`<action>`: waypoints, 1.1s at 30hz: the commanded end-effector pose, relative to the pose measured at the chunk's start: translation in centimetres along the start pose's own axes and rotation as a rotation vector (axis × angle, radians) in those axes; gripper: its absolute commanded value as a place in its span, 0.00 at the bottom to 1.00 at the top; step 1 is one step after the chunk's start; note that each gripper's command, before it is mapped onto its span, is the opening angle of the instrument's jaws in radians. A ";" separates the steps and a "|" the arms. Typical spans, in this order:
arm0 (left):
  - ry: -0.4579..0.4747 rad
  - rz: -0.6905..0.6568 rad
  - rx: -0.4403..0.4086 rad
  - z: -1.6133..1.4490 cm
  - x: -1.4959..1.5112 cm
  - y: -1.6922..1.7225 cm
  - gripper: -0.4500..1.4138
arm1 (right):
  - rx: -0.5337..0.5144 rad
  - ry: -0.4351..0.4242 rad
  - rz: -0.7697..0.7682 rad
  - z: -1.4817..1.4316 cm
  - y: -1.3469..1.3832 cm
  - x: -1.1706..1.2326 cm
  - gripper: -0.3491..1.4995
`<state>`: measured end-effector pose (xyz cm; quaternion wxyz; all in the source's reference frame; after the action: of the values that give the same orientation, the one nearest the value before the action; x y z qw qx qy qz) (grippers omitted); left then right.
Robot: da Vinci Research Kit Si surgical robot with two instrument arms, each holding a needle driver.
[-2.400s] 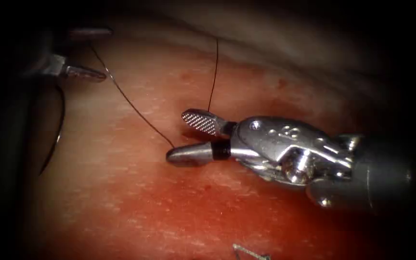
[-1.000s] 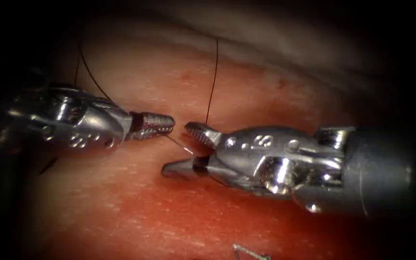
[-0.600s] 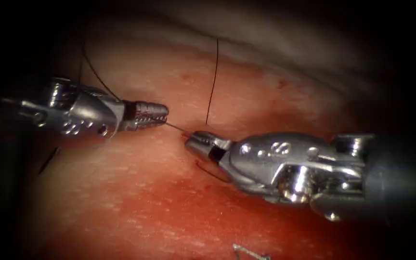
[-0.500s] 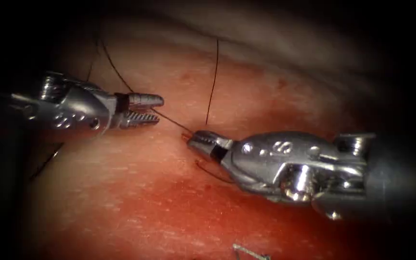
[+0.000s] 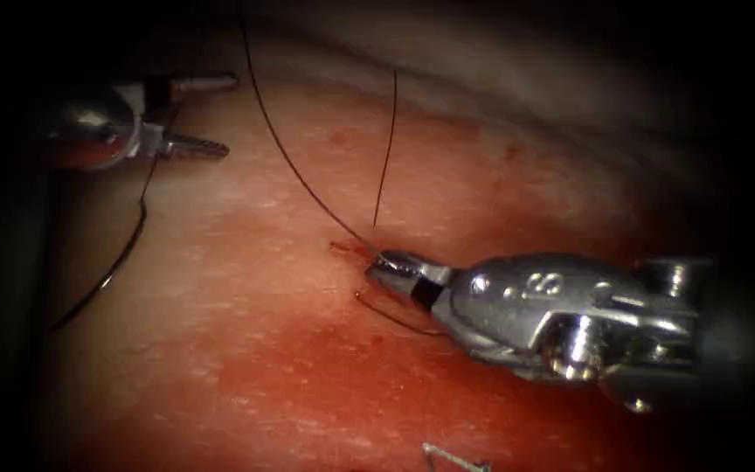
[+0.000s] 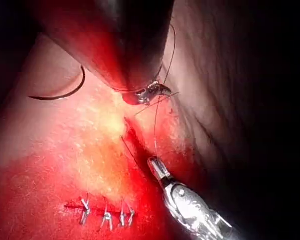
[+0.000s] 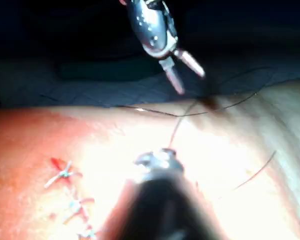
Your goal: Wound Closure
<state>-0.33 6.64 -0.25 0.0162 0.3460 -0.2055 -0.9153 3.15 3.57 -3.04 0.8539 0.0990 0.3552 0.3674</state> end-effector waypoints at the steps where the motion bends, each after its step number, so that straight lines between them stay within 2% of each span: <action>1: 0.003 0.005 0.007 0.08 -0.01 -0.01 0.65 | 0.002 0.003 -0.002 0.09 -0.04 0.02 0.00; 4: 0.006 0.021 0.024 0.12 0.00 -0.05 0.65 | 0.002 0.003 -0.002 0.09 -0.03 0.02 0.00; 11: -0.008 0.106 0.043 0.40 0.02 0.12 0.65 | 0.007 0.011 -0.005 0.08 -0.03 0.04 0.00; 15: -0.018 0.164 -0.036 0.44 -0.13 0.19 0.65 | 0.007 0.019 -0.003 0.06 -0.01 0.04 0.00; 22: -0.016 0.172 -0.043 0.39 -0.17 0.19 0.65 | 0.006 0.019 -0.003 0.07 -0.01 0.04 0.00; 29: -0.019 0.185 -0.041 0.55 -0.19 0.13 0.64 | 0.009 0.020 -0.009 0.06 -0.04 0.05 0.00; 31: -0.019 0.204 -0.043 0.56 -0.21 0.13 0.58 | 0.009 0.020 -0.009 0.06 -0.04 0.05 0.00; 33: -0.013 0.253 -0.043 0.55 -0.23 0.14 0.34 | 0.010 0.020 -0.009 0.06 -0.04 0.05 0.00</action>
<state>-0.46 6.76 0.27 0.1614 0.3073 -0.2334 -0.9083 3.15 3.57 -3.07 0.8519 0.0980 0.3645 0.3630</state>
